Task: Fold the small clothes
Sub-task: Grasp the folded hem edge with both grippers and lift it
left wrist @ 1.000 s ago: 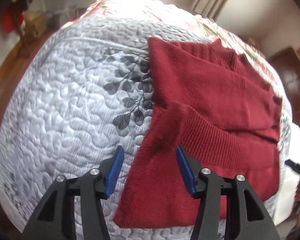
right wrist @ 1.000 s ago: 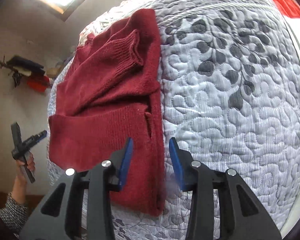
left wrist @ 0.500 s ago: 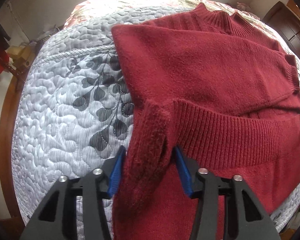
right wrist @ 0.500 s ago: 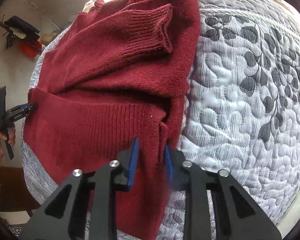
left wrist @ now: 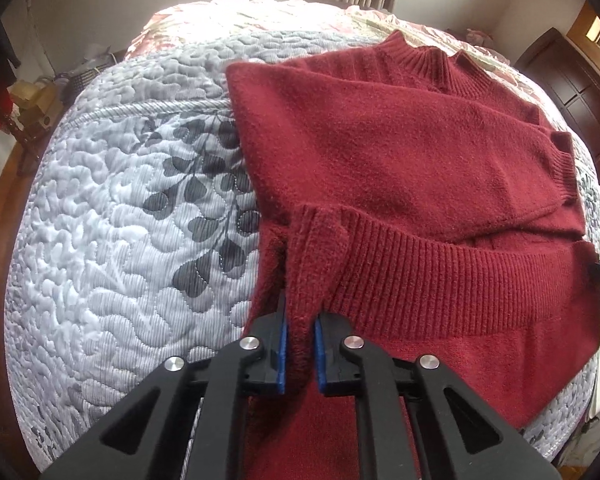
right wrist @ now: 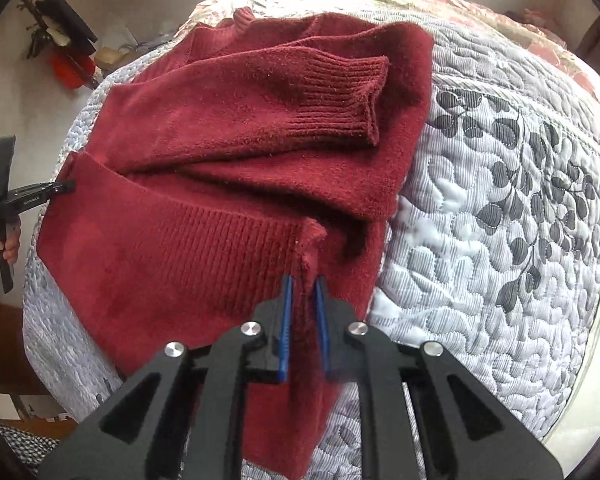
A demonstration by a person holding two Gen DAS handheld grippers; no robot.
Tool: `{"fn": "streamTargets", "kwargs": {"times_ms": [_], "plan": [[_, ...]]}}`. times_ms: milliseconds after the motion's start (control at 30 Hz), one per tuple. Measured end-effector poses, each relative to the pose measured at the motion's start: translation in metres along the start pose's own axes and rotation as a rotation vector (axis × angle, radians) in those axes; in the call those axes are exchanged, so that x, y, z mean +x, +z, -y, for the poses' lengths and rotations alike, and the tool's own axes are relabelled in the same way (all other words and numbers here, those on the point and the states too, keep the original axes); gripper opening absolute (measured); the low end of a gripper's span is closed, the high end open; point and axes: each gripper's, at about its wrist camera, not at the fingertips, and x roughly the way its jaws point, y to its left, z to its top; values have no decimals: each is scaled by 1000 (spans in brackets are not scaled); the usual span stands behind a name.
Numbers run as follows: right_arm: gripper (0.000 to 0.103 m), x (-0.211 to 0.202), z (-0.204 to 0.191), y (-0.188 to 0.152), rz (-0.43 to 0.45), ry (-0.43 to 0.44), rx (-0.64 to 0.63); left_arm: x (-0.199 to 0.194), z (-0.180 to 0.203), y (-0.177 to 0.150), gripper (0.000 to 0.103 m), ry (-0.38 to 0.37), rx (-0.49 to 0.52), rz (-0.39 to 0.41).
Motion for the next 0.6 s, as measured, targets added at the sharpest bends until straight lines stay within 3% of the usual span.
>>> {"fn": "streamTargets", "kwargs": {"times_ms": [133,200,233,300,600], "plan": [[22,19,5,3,-38,26,46,19,3,9,18,14,-5,-39],[7,22,6,2,-41,25,44,18,9,9,17,34,21,-38],[7,19,5,2,-33,24,37,17,12,8,17,42,34,-32],[6,8,4,0,-4,42,33,8,14,5,8,35,39,-10],[6,-56,7,-5,133,137,46,-61,9,-7,7,-33,-16,178]]}}
